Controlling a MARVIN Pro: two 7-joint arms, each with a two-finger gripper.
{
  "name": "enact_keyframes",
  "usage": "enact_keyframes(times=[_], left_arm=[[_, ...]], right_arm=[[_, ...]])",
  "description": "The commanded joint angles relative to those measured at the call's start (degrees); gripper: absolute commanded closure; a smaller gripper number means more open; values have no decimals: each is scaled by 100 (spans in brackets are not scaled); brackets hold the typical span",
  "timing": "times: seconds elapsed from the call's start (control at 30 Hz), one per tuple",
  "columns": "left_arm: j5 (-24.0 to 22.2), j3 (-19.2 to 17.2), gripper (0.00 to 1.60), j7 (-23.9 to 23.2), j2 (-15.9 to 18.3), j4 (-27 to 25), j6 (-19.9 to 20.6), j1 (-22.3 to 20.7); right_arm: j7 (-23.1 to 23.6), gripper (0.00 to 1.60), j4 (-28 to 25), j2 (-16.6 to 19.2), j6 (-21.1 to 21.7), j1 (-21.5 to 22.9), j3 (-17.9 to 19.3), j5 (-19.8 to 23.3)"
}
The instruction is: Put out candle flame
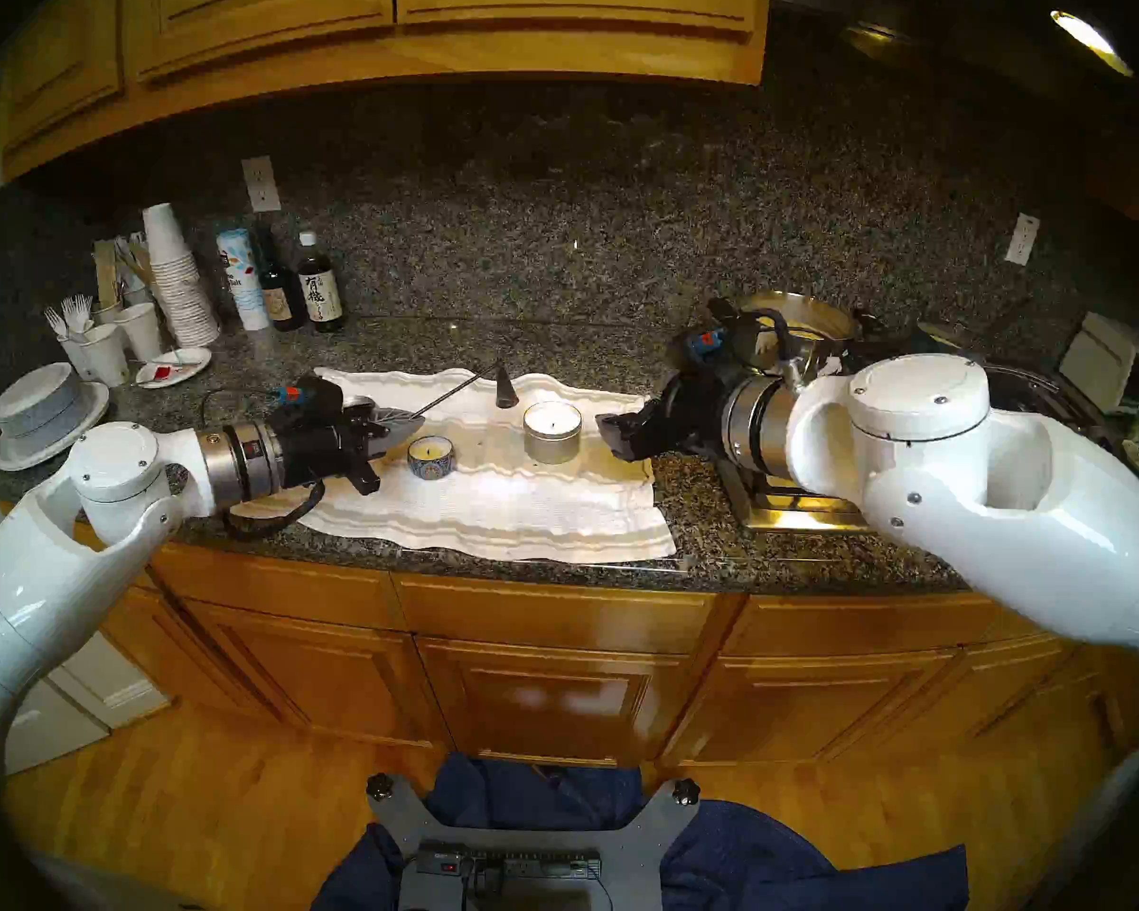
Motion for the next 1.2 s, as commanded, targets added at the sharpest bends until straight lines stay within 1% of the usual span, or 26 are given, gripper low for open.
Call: enact_keyframes(times=[0.0, 0.2, 0.3, 0.33, 0.37, 0.5, 0.77, 1.17], left_arm=[[90, 80, 160, 33, -159, -22, 70, -617], [274, 308, 160, 42, -327, 69, 212, -905], [389, 347, 160, 38, -400, 113, 245, -991], [389, 347, 160, 38, -400, 113, 245, -991], [421, 440, 160, 19, -432, 183, 266, -1129], [468, 502, 160, -74, -468, 218, 287, -1253], [553, 611, 160, -289, -488, 238, 370, -1386], [634, 667, 160, -426, -558, 236, 469, -1487]], right_arm=[[7, 0, -5, 4, -43, 144, 144, -5], [6, 0, -6, 4, -43, 145, 143, -5], [6, 0, -6, 4, -43, 144, 143, -5], [6, 0, -6, 4, -43, 144, 143, -5], [5, 0, -6, 4, -43, 144, 142, -6], [6, 0, -6, 4, -43, 145, 142, -5], [8, 0, -5, 5, -43, 146, 143, -4], [10, 0, -5, 5, -43, 147, 144, -3]])
